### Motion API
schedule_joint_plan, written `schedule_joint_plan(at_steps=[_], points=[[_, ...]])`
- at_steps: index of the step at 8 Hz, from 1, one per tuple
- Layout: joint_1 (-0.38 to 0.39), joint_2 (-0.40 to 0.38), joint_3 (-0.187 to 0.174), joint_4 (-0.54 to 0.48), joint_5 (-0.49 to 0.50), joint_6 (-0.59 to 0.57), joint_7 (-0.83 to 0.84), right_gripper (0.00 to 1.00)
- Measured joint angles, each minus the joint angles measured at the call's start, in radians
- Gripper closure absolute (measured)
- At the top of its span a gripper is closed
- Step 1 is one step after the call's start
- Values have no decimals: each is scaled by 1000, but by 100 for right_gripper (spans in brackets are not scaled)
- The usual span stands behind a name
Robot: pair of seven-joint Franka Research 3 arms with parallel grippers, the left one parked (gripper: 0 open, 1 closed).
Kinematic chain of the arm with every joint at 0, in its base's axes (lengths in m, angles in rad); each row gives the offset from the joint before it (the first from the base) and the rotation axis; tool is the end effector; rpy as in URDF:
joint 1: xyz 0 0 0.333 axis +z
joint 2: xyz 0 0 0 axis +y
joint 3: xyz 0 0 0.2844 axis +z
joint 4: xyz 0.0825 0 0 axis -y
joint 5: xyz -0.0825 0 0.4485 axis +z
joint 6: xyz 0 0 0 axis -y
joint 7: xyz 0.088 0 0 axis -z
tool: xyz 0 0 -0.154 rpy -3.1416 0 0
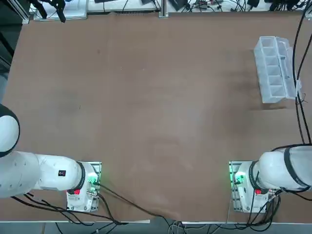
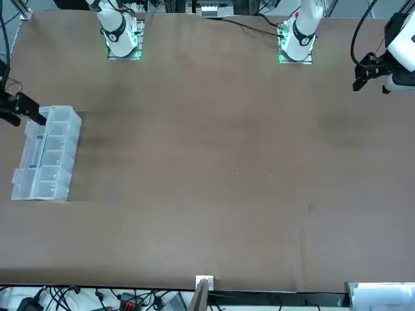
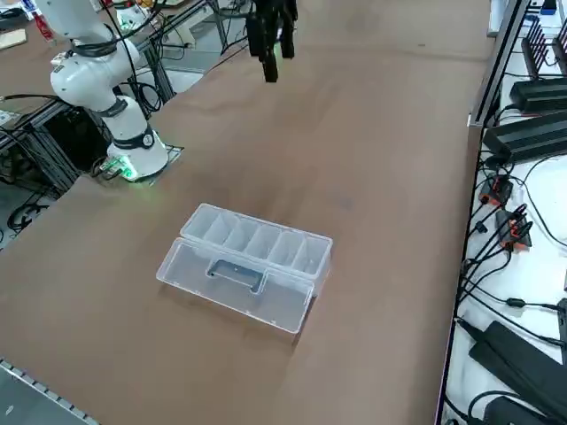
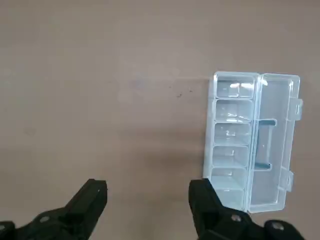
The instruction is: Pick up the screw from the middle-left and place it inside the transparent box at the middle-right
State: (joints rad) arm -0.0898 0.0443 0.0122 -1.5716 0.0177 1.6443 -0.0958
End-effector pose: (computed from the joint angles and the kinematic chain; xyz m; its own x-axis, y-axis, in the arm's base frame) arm 0.6374 -0.0471 0.5242 0.9994 0.0169 0.0300 0.0174 -0.9997 -0.0154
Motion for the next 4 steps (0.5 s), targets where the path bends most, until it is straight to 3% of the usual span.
schedule_joint_plan(at_steps=[4], points=[[78,-15,1,-1,0,-26,85,0]])
